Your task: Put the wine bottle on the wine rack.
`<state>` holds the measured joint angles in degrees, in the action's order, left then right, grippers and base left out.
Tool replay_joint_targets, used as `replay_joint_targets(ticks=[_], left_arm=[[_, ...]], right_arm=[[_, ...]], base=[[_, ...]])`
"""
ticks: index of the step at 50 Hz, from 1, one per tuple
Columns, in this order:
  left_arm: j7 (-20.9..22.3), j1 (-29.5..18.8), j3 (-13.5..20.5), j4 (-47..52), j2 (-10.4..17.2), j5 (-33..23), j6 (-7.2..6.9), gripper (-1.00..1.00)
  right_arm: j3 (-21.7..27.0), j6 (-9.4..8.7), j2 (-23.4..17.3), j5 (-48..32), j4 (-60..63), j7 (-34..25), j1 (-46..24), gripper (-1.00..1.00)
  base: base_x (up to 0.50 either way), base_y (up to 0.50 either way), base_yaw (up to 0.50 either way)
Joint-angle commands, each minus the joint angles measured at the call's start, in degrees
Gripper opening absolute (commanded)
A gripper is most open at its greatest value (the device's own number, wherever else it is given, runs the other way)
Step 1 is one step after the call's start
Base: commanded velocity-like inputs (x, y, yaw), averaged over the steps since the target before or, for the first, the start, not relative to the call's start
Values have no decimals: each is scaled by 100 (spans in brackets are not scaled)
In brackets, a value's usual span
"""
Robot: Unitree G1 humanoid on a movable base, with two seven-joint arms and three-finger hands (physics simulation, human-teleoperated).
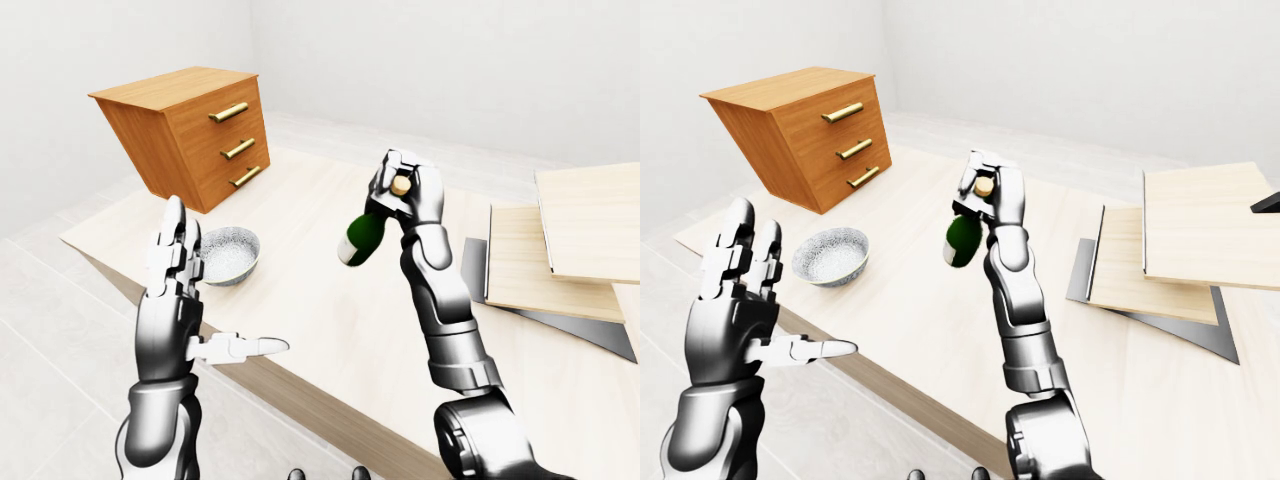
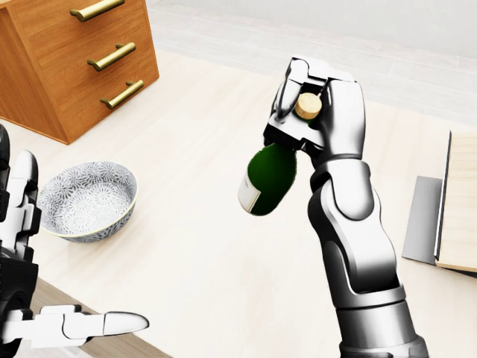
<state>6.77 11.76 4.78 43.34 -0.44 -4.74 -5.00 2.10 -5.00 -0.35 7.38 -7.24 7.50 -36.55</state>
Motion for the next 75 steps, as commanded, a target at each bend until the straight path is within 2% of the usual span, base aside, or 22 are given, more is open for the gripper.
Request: replay_joint_targets(ticks=[1, 14, 27, 30, 40, 49, 53, 65, 75], left_arm=[[-13, -26, -37, -117, 13, -27, 0, 100], [-9, -50, 22, 12, -3, 49, 0, 100], [-11, -3, 50, -56, 1, 87, 0, 100], [1, 55, 73, -89, -2, 104, 0, 100], [3, 38, 136, -175, -10, 127, 0, 100], [5, 36, 173, -265, -15, 164, 0, 100], [3, 26, 159, -227, -16, 157, 0, 100], [-13, -4, 106, -87, -6, 91, 0, 100], [-14, -38, 111, -32, 5, 79, 0, 100]], right_arm=[[277, 0, -164, 500, 160, 128, -377, -100], [503, 0, -623, 998, -24, 306, -794, -100], [878, 0, -1240, 1460, -754, 504, -1493, -100], [888, 0, -1454, 1517, -966, 468, -1694, -100], [940, 0, -1805, 1568, -1840, 345, -2111, -100], [1167, 0, -2141, 1814, -2113, 331, -2226, -100], [1112, 0, -2331, 1772, -2337, 243, -2271, -100], [1092, 0, -2669, 1606, -3456, 23, -2709, -100], [1293, 0, -2827, 1774, -4237, -117, -3001, -100]], base=[[0, 0, 0], [0, 0, 0], [0, 0, 0], [0, 0, 0], [0, 0, 0], [0, 0, 0], [0, 0, 0], [0, 0, 0], [0, 0, 0]])
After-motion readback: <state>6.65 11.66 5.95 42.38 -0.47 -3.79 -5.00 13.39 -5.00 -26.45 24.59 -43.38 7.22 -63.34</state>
